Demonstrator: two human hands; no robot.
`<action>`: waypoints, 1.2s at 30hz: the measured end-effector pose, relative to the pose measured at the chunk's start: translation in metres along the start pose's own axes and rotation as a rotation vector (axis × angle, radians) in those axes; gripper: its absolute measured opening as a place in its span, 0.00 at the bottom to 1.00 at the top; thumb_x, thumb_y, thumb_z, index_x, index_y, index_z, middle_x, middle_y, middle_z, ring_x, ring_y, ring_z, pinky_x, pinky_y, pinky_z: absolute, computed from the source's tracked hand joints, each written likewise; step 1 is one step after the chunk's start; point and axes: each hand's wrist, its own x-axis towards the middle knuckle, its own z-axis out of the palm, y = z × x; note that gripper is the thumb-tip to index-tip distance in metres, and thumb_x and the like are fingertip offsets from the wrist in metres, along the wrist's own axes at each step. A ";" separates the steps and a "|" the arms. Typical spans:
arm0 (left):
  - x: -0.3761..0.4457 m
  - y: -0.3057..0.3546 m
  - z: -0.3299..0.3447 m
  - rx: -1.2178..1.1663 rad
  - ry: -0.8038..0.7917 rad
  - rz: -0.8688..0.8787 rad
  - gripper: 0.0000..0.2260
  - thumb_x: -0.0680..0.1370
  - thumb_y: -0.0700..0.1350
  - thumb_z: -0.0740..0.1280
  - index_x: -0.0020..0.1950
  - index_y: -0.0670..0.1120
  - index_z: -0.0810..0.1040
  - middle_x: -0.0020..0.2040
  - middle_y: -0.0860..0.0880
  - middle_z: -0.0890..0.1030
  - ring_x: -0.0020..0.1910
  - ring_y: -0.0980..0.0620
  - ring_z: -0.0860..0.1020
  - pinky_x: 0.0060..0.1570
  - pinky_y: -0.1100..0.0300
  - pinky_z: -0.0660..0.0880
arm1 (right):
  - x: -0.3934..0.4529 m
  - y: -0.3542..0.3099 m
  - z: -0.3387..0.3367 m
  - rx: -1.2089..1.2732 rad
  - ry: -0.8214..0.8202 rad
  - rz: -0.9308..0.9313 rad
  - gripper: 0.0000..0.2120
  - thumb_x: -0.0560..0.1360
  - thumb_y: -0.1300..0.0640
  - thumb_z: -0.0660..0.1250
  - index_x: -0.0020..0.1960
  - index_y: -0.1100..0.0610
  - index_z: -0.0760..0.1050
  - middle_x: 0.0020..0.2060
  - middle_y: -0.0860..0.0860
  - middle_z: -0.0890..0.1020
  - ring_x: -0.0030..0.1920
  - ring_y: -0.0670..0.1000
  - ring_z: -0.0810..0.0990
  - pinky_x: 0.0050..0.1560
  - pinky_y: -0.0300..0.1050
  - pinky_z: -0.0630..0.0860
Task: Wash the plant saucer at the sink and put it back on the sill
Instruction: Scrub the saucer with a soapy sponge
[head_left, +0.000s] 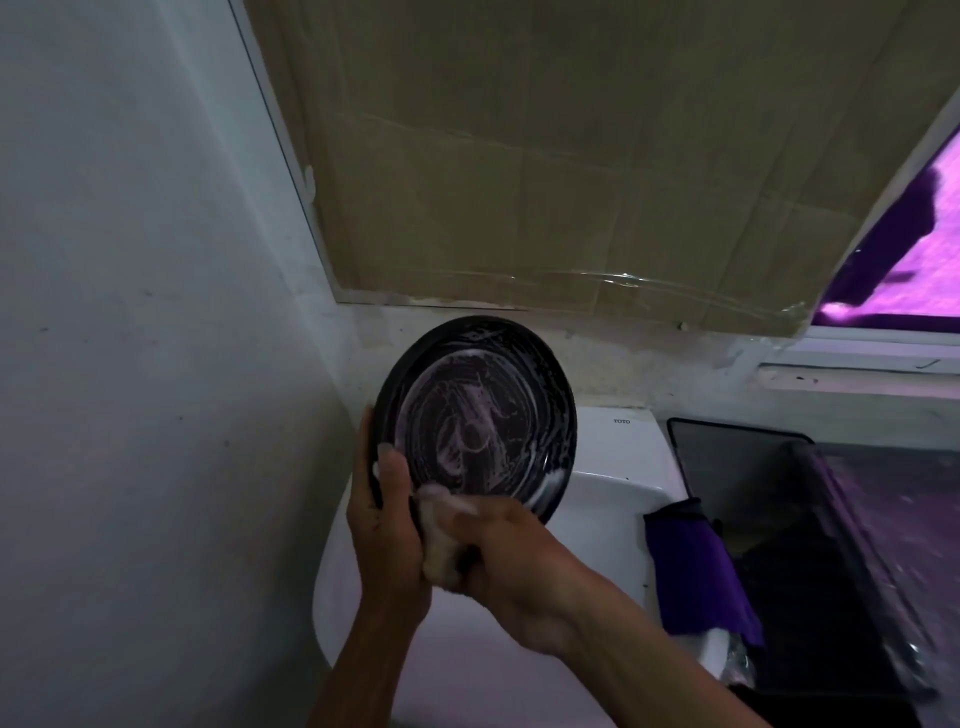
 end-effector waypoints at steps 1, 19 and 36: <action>-0.001 -0.001 -0.001 -0.057 -0.008 -0.047 0.25 0.77 0.58 0.60 0.72 0.49 0.71 0.66 0.48 0.79 0.65 0.49 0.78 0.59 0.52 0.77 | 0.005 -0.002 0.002 0.060 0.027 -0.024 0.19 0.83 0.59 0.54 0.35 0.60 0.70 0.27 0.53 0.73 0.30 0.48 0.73 0.41 0.41 0.74; -0.002 -0.004 -0.013 -0.155 -0.260 -0.376 0.17 0.79 0.56 0.61 0.65 0.54 0.79 0.63 0.49 0.81 0.61 0.48 0.81 0.54 0.53 0.81 | 0.034 0.007 -0.053 -1.416 0.296 -0.623 0.26 0.78 0.65 0.57 0.75 0.58 0.57 0.58 0.60 0.70 0.54 0.61 0.73 0.49 0.45 0.69; 0.008 0.001 -0.027 -0.017 -0.299 -0.490 0.11 0.77 0.54 0.65 0.57 0.58 0.82 0.56 0.57 0.85 0.55 0.56 0.83 0.46 0.62 0.81 | 0.051 -0.016 -0.071 -1.812 0.203 -0.720 0.27 0.71 0.66 0.67 0.70 0.65 0.68 0.51 0.64 0.77 0.42 0.62 0.75 0.38 0.51 0.73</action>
